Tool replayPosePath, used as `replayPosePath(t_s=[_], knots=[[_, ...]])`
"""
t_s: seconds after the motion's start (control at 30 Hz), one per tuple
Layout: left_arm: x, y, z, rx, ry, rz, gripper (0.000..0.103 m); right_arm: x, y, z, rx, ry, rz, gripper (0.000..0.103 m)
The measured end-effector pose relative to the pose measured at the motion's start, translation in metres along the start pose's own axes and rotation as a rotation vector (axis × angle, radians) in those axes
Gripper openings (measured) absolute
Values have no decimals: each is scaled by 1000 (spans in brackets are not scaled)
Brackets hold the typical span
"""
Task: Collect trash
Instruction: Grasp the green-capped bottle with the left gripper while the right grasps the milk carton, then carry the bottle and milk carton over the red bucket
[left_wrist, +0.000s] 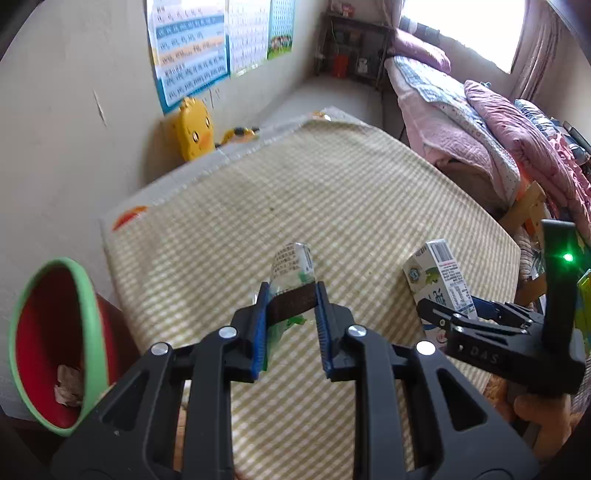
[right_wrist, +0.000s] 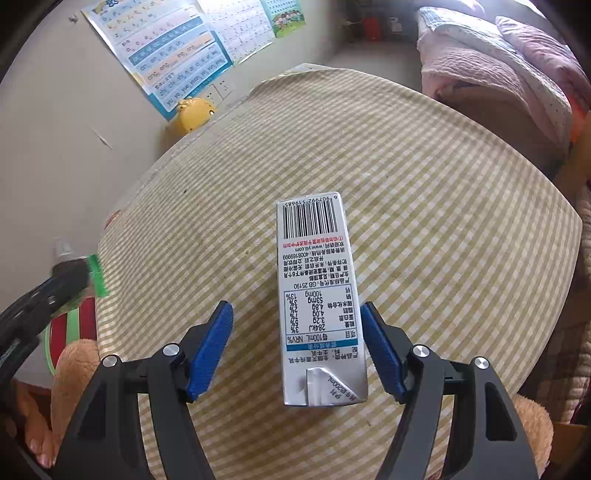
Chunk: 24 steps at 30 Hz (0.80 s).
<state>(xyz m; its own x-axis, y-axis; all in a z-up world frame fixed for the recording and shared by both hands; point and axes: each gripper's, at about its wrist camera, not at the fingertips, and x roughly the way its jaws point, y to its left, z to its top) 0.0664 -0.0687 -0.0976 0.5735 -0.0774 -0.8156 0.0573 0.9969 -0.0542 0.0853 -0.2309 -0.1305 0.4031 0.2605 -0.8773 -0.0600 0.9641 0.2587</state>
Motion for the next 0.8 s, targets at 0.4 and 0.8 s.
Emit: replayPosePath(t_s=[0.4,0.8], knots=[[-27,14,-6,-45,-59,-25,22,-33,15,-4,-5,-70,8,41],[-48,27,-1,-65,-109,-24,22,-123,59,8,-50,-278,132,41]])
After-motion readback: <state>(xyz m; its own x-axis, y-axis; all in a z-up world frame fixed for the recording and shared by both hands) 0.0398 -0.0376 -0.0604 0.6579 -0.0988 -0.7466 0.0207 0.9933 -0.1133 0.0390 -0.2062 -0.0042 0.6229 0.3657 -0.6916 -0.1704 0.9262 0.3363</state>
